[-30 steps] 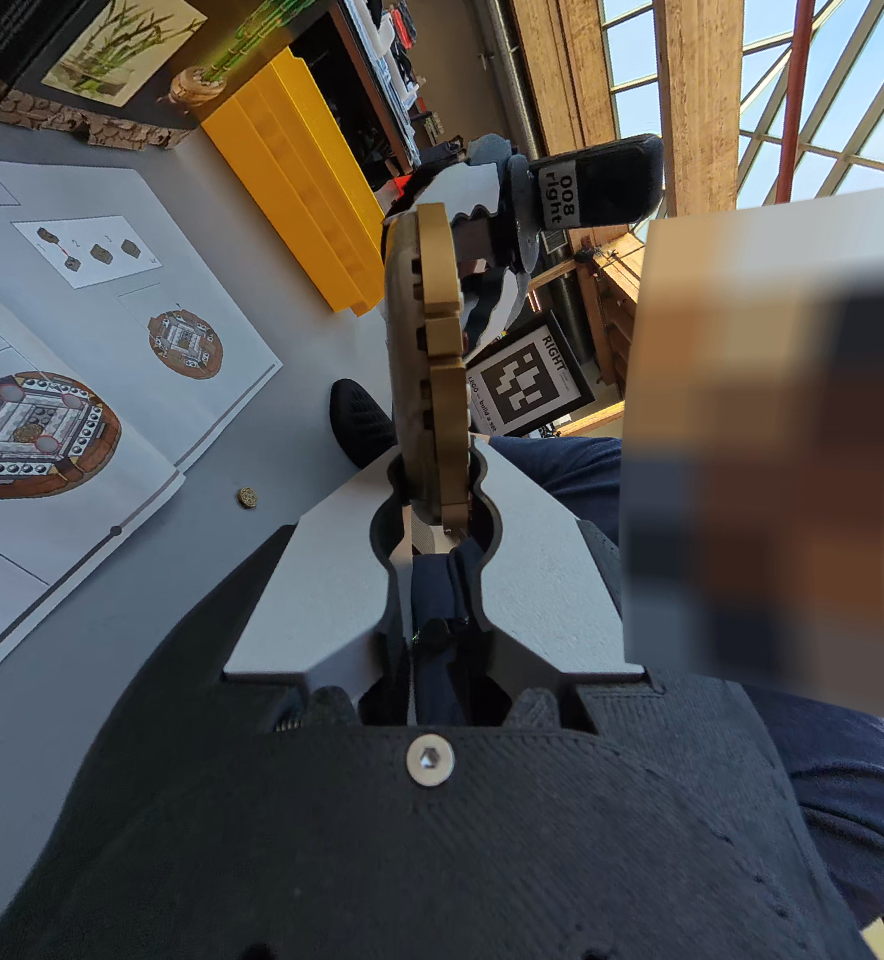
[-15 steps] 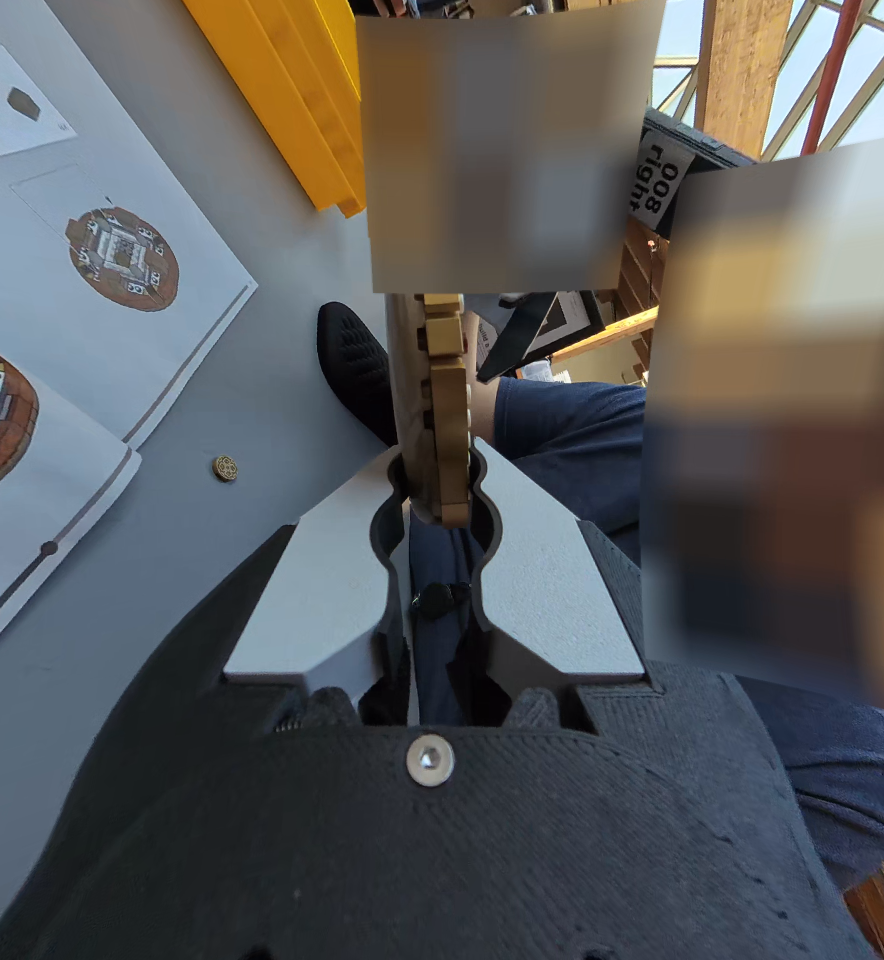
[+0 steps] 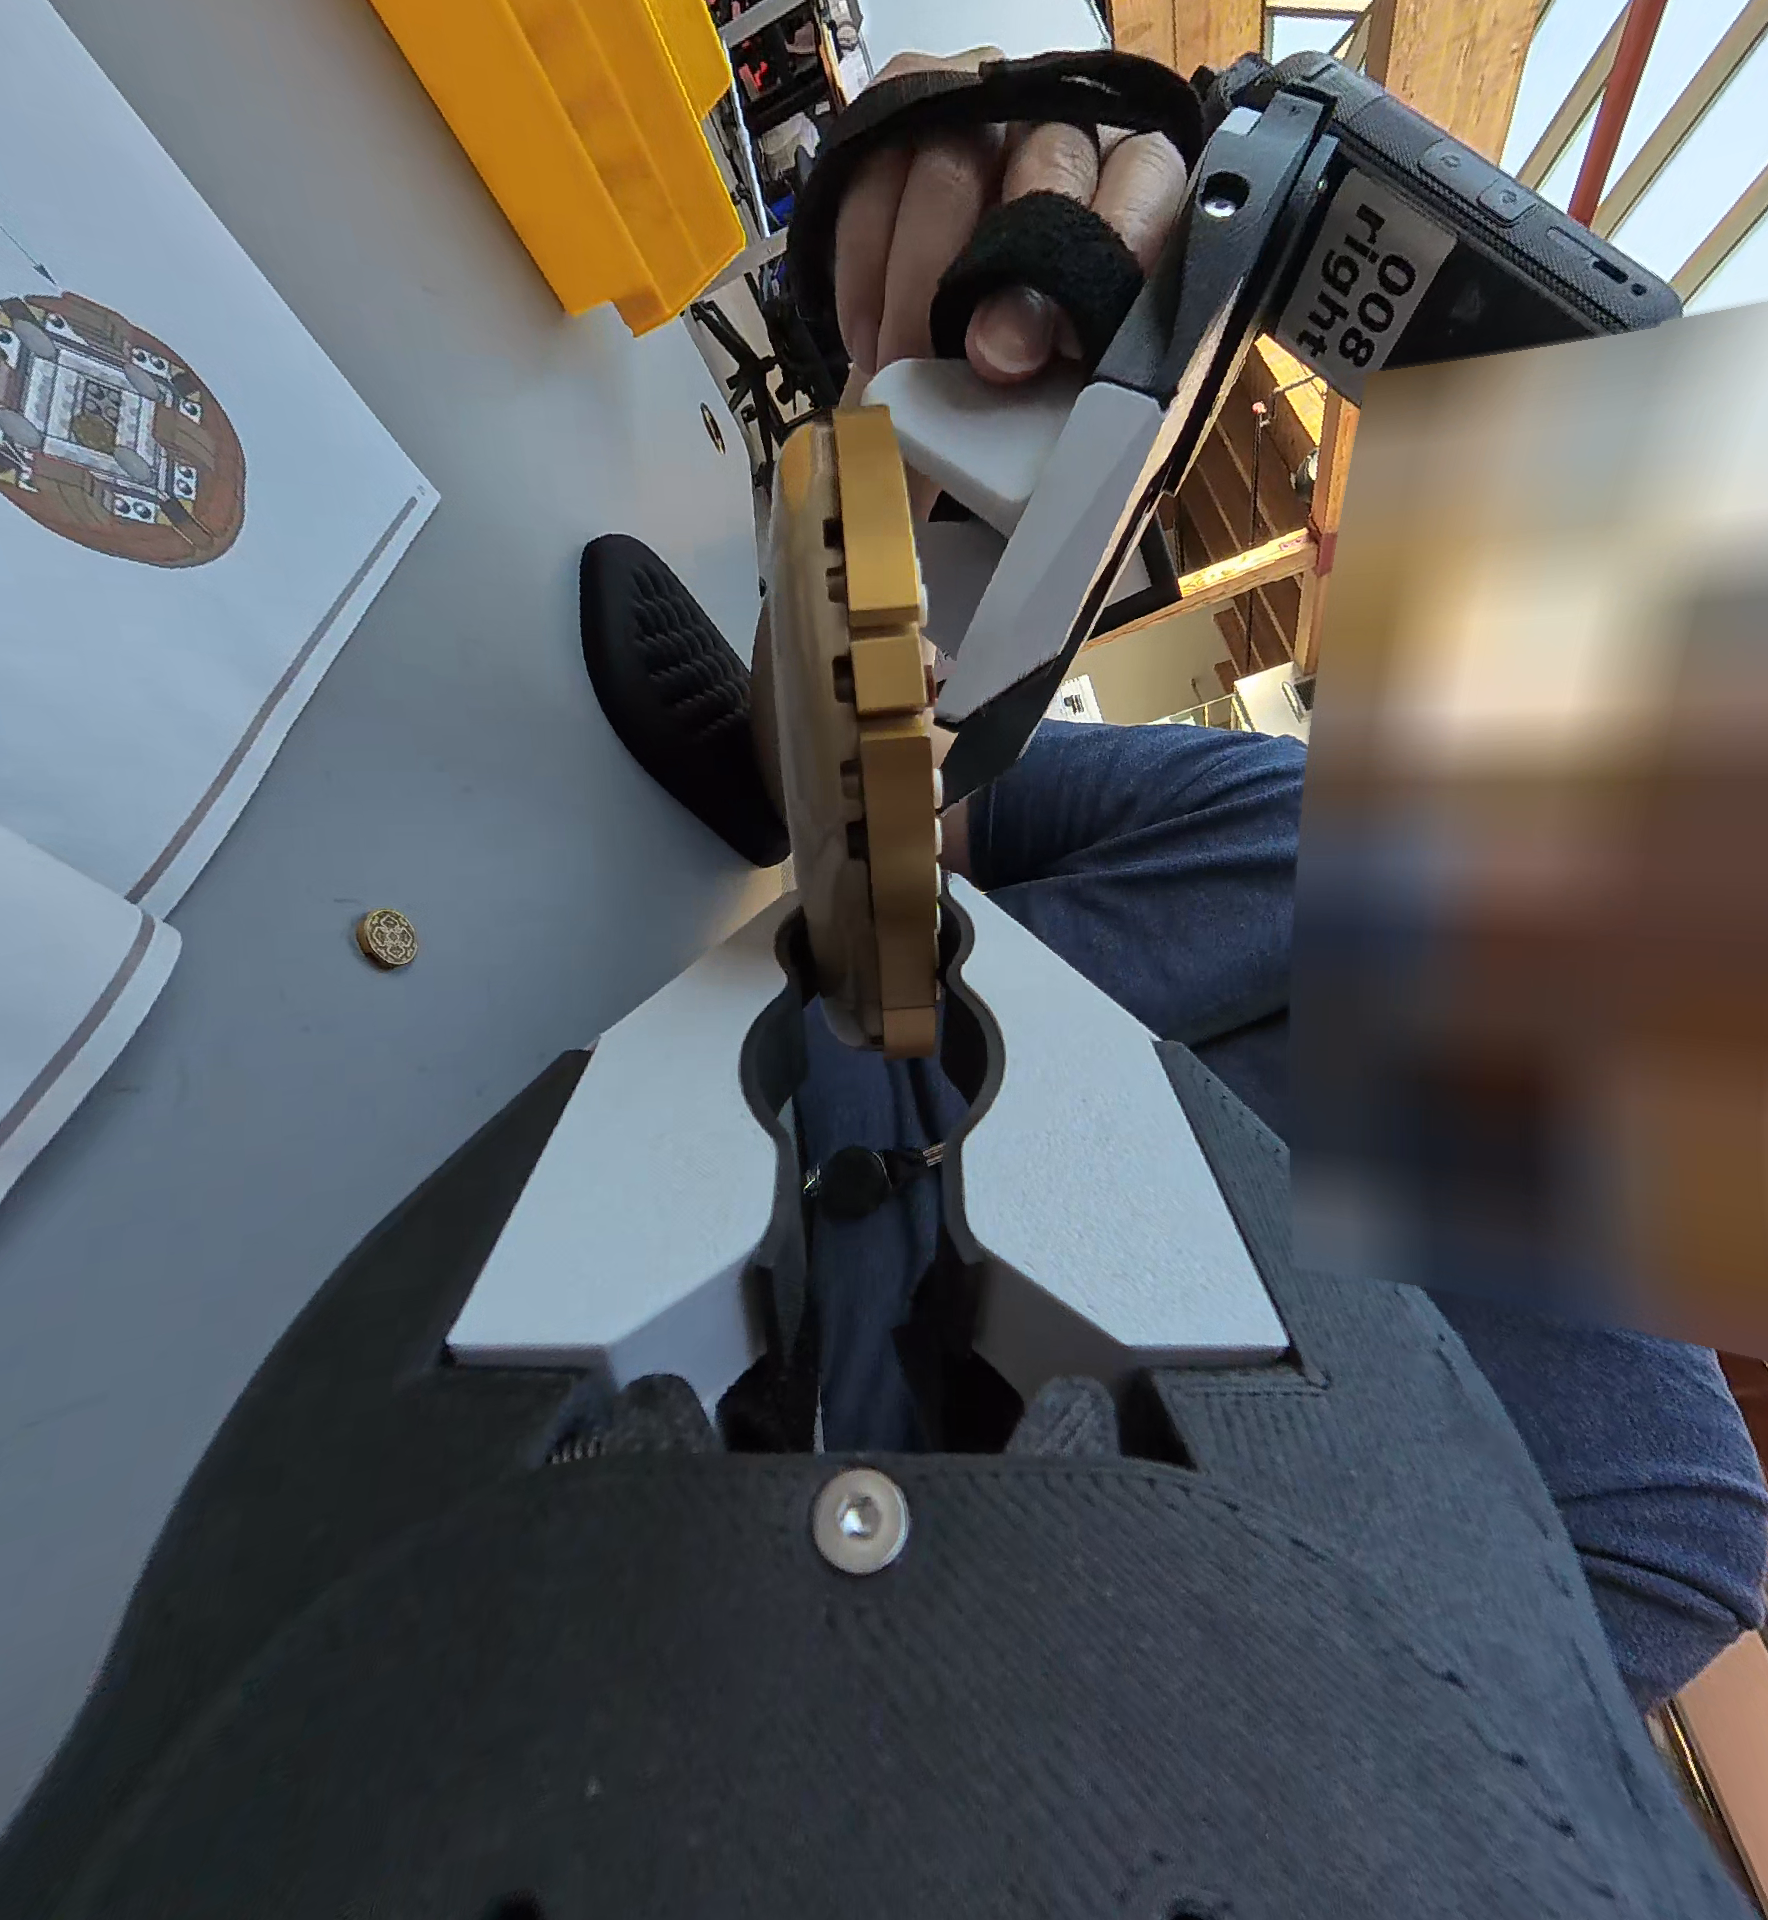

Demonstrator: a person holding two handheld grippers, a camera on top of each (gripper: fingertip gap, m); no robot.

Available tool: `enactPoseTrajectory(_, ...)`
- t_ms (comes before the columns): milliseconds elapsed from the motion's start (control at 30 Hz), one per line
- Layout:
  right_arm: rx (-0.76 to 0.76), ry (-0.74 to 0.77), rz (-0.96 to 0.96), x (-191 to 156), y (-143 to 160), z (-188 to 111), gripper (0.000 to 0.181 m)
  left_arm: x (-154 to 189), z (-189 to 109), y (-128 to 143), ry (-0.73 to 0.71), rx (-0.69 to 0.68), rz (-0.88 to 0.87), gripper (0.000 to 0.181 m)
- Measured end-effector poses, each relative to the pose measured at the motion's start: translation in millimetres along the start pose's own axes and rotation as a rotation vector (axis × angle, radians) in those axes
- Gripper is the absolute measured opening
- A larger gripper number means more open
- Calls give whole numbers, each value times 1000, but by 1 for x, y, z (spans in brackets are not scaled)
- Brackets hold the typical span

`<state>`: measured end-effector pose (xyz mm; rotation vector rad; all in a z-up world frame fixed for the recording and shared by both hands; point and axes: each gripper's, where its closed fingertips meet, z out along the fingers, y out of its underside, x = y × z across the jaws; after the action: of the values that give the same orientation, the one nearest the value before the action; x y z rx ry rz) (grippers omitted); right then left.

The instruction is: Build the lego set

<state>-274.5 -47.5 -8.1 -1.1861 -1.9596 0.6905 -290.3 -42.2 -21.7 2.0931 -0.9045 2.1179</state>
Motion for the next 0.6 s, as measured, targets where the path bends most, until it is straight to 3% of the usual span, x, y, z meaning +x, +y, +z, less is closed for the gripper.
enactPoseTrajectory(333,-13,20,37,7,6,2,32,-1,-1,-4,5,22,-5,19)
enactPoseTrajectory(600,50,247,168,55,11,-23,31,1,-15,-14,-19,99,4,19)
